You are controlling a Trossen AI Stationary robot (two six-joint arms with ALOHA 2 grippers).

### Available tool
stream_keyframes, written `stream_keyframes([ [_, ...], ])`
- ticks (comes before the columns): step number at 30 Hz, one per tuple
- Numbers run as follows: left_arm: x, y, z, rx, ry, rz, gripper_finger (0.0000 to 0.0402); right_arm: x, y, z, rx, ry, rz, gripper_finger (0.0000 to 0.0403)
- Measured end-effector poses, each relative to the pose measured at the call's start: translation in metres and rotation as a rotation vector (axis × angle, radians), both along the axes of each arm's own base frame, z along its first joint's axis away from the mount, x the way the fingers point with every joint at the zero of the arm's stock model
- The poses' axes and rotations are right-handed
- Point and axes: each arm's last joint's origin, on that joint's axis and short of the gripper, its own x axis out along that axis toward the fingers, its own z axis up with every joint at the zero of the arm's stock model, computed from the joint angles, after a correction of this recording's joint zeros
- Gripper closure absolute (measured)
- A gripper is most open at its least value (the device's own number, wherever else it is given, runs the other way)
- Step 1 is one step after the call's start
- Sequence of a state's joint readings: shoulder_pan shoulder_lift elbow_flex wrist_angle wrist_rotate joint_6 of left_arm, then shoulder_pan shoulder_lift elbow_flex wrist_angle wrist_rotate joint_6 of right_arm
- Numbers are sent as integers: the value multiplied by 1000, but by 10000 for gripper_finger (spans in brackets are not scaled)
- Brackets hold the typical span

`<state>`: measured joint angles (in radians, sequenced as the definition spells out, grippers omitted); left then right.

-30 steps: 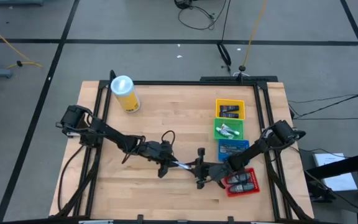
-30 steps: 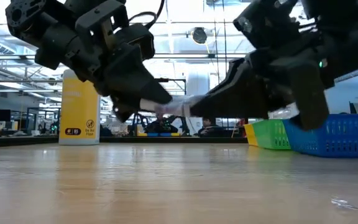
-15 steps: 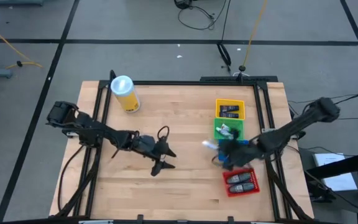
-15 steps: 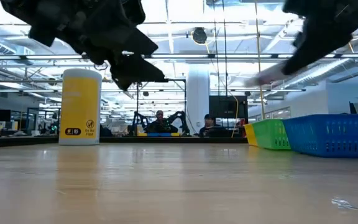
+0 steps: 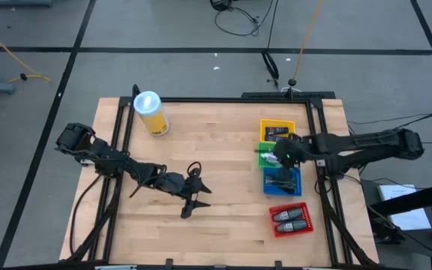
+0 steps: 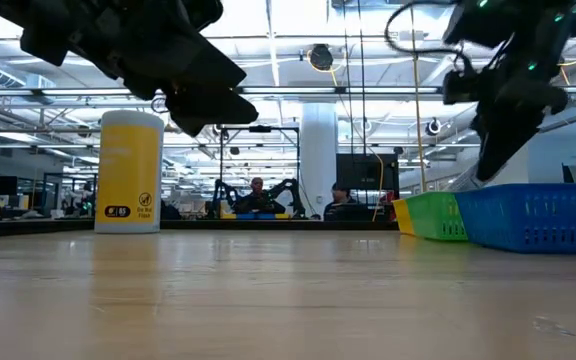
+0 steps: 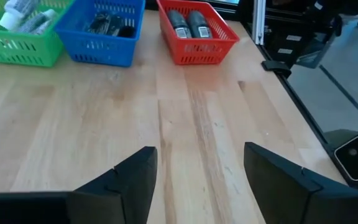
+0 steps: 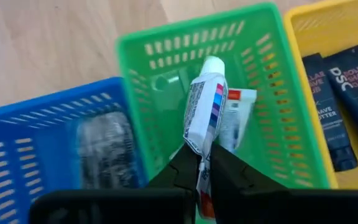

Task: Pick & Place Travel size toiletries
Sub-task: Put the white toothpaste into the green bin, then return to Home Position

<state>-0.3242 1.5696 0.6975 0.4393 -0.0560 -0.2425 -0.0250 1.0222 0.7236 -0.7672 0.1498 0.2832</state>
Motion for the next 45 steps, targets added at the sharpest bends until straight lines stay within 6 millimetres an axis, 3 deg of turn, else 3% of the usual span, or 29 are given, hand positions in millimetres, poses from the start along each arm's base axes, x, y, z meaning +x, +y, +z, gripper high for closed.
stream_keyframes([
  [6,0,0,0,-43,12,21,176,4,-25,-8,13,45,16,381],
  [12,0,0,1,-50,3,21,196,5,-37,-13,66,67,33,321],
  [17,-1,1,3,-59,15,27,221,-1,-46,-9,-71,102,-52,271],
  [20,-11,4,18,-49,14,39,238,-2,-48,3,-146,37,-153,262],
  [23,-29,13,36,49,34,113,257,9,-41,17,-147,-170,-148,270],
  [26,-51,23,58,141,23,193,275,23,-25,26,-119,-382,18,286],
  [31,-93,37,91,159,-14,258,305,24,-4,18,-118,-589,233,323],
  [38,-137,48,114,174,-80,348,333,0,13,-7,-28,-863,391,371],
  [45,-152,55,114,226,-64,428,355,-36,9,-12,-16,-977,402,401],
])
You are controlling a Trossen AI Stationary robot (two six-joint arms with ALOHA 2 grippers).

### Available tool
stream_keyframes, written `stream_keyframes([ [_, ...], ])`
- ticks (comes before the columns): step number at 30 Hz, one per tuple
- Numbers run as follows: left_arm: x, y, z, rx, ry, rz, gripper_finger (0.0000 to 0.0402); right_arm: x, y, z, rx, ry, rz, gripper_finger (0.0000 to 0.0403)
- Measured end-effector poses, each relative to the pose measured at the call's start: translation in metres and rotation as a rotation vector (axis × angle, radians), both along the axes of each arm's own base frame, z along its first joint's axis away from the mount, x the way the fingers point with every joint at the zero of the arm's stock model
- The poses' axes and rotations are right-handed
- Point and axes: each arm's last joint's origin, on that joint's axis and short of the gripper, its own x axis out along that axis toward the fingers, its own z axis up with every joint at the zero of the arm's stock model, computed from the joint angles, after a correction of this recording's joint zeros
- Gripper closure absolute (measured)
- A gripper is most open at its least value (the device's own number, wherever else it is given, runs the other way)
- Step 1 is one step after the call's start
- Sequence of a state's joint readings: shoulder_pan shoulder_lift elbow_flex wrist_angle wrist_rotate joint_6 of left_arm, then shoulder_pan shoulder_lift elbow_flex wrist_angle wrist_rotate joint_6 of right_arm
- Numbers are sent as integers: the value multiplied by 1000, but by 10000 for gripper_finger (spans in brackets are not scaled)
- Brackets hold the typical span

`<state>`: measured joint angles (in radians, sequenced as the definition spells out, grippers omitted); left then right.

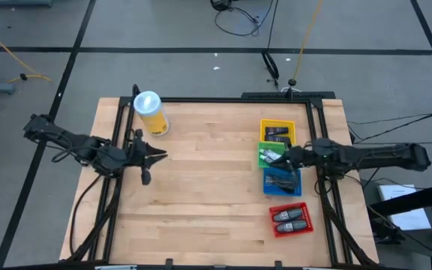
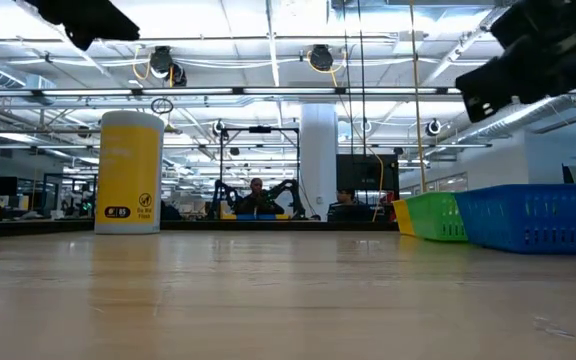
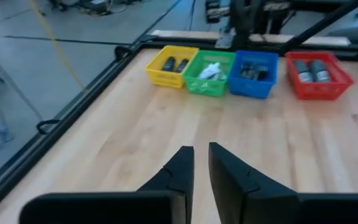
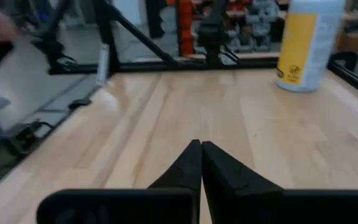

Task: Pick & Place Travel size toiletries
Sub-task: Return to Home Position

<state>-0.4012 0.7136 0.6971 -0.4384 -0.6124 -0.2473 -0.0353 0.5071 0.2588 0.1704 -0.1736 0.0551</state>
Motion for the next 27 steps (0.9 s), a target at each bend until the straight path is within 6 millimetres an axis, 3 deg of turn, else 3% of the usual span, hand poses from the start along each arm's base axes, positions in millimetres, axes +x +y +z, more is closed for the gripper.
stream_keyframes([
  [4,-2,3,-8,10,8,24,373,-17,-1,-10,19,-60,36,400],
  [10,-14,16,-43,-32,-30,96,397,-29,-1,-30,41,-125,57,401],
  [20,-47,36,-84,-62,-179,62,394,-35,0,-27,93,-176,66,400],
  [27,-56,36,-113,-32,-246,-112,399,-34,0,-27,110,-174,66,400],
])
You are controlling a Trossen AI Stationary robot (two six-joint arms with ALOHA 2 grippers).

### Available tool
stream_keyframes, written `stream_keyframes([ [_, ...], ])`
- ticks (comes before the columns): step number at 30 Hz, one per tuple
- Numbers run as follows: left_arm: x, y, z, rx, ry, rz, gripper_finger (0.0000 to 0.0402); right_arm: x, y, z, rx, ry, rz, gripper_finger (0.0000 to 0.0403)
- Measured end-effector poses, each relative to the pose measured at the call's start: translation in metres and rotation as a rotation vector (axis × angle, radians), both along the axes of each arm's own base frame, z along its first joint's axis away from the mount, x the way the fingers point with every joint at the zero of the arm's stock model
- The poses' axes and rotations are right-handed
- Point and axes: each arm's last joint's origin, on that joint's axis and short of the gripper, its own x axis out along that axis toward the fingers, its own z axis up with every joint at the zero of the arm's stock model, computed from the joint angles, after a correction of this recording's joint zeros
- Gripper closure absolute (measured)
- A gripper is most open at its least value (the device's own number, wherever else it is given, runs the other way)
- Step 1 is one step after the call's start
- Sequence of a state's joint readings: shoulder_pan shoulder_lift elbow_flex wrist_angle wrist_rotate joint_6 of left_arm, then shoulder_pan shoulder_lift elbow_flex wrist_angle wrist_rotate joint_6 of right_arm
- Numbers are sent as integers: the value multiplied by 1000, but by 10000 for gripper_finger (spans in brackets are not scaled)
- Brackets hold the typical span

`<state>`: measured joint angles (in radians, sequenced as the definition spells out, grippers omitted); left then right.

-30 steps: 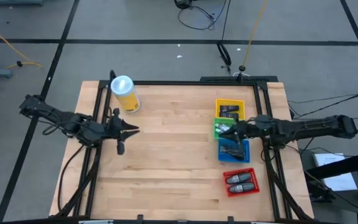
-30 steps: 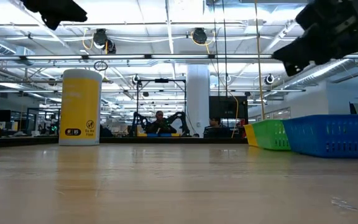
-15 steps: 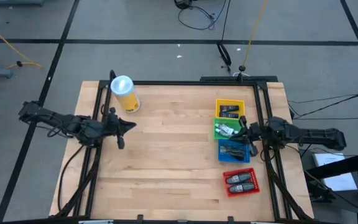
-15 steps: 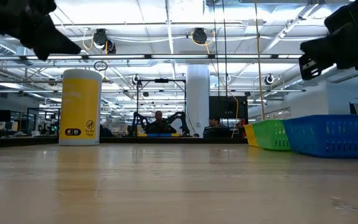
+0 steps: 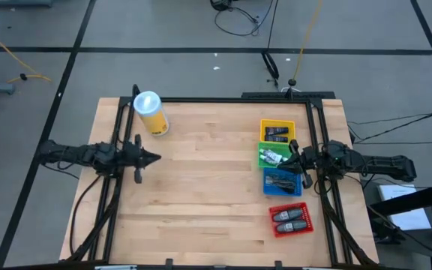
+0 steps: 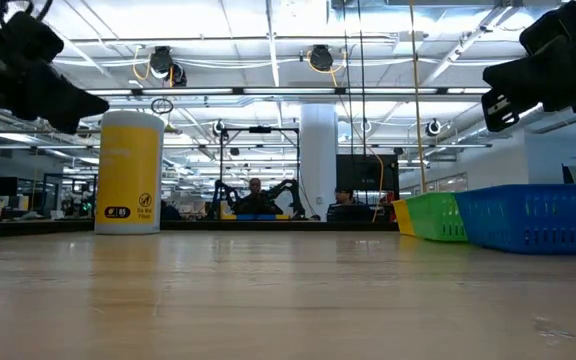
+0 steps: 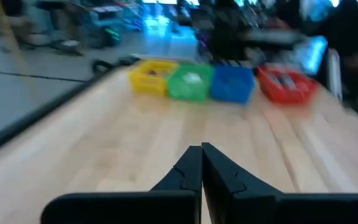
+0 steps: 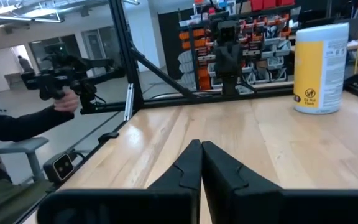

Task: Pick & Place Travel size toiletries
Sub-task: Return to Home Position

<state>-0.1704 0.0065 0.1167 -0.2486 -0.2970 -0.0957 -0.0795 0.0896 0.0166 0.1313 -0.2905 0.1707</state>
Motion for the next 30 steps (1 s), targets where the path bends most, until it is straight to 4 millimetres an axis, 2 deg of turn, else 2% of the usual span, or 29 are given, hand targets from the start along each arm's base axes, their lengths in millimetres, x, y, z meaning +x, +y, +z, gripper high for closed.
stream_keyframes([
  [2,3,-2,-4,33,-20,-83,396,0,0,0,1,2,0,399],
  [5,10,-5,-1,116,-199,-263,399,0,0,-1,1,6,0,400],
  [7,11,-6,-9,156,-157,-354,399,0,0,0,1,4,-1,401],
  [18,14,-3,-10,150,-127,-328,354,0,0,1,0,-6,0,401],
  [22,14,-3,-11,140,-124,-328,348,1,0,1,0,-6,-1,399],
  [24,13,-3,-12,79,-114,-329,350,1,0,1,0,-6,0,399],
  [28,9,0,-6,123,-188,-292,348,1,0,1,0,-6,0,399],
  [30,9,3,-8,126,-169,-261,349,1,0,0,0,-5,0,399],
])
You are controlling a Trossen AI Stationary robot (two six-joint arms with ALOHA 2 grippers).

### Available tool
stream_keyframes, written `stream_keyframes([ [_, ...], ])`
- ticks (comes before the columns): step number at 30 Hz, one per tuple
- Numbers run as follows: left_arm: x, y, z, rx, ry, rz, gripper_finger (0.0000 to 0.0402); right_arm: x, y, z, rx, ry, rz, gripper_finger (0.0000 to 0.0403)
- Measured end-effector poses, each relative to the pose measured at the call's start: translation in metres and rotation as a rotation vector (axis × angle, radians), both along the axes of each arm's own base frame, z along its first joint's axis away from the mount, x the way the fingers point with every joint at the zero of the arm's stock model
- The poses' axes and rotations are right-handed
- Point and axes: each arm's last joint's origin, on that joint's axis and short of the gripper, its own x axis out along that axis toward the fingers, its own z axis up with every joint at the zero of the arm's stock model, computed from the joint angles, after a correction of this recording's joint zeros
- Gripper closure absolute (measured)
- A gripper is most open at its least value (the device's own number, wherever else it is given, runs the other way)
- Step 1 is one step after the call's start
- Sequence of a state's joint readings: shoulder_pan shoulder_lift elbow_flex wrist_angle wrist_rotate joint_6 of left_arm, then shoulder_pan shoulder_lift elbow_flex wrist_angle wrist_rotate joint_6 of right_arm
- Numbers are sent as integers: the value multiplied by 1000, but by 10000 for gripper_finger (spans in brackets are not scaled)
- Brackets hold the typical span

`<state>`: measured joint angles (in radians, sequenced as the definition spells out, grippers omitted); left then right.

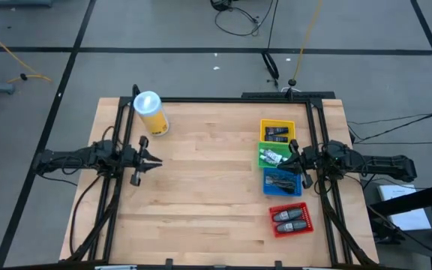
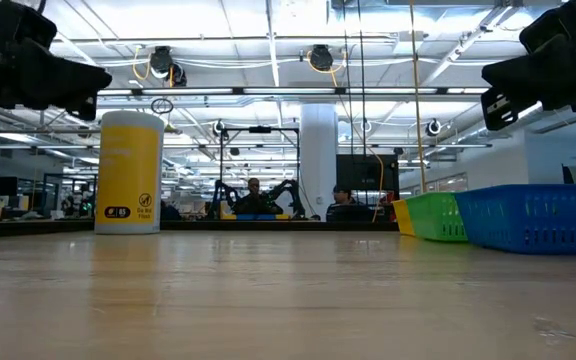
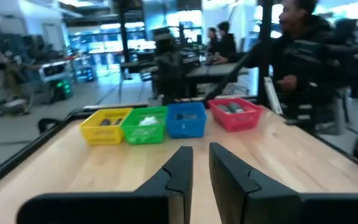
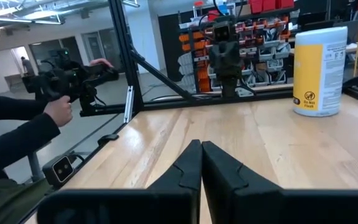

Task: Pick & Place Travel size toiletries
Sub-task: Return to Home Position

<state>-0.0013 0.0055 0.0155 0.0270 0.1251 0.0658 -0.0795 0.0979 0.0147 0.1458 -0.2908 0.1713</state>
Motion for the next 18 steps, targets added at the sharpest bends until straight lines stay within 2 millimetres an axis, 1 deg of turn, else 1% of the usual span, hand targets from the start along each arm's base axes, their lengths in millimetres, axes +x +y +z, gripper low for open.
stream_keyframes([
  [7,0,5,-1,-56,17,102,350,0,0,0,0,2,0,399],
  [18,1,6,1,-64,-9,125,350,0,0,0,0,2,-1,399],
])
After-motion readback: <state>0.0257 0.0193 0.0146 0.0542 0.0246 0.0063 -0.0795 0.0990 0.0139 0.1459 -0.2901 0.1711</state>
